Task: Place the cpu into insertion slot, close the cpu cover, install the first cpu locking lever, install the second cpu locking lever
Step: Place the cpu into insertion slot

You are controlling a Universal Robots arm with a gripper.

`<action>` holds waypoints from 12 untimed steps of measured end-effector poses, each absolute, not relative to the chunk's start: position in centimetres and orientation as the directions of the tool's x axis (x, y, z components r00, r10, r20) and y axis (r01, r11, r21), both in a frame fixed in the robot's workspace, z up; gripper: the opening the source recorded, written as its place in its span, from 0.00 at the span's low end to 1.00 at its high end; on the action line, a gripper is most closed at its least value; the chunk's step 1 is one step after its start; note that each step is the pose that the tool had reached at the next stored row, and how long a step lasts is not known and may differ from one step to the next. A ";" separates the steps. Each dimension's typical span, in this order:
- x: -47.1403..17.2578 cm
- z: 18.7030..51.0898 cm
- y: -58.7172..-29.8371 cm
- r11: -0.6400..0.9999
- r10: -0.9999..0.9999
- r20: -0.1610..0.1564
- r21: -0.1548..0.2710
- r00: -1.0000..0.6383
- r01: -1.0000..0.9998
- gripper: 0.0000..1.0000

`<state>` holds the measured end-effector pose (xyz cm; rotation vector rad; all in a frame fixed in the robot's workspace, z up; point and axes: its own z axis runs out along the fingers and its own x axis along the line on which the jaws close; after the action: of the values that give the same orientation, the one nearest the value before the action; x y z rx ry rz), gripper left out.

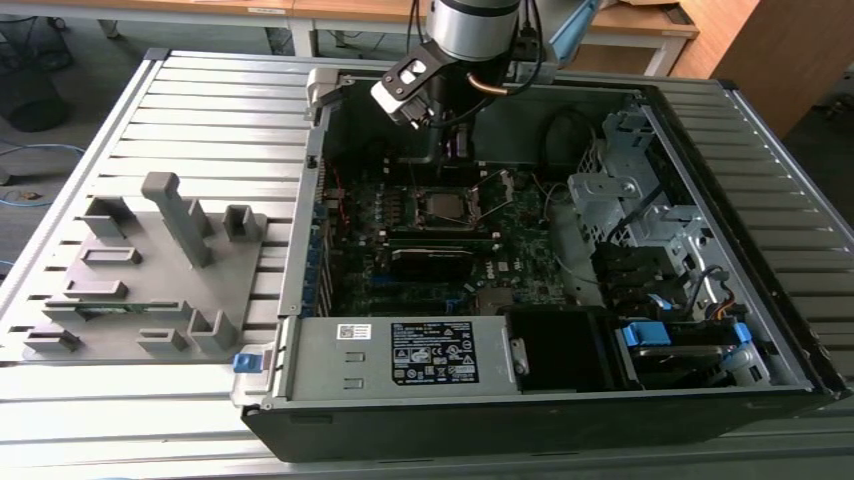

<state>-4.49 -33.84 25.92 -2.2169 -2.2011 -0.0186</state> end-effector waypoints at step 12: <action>-4.5 26.5 -33.8 -0.007 1.000 0.021 -0.004 0.007 1.000 0.11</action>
<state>-4.49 -33.84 26.48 -2.2169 -2.2011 -0.0186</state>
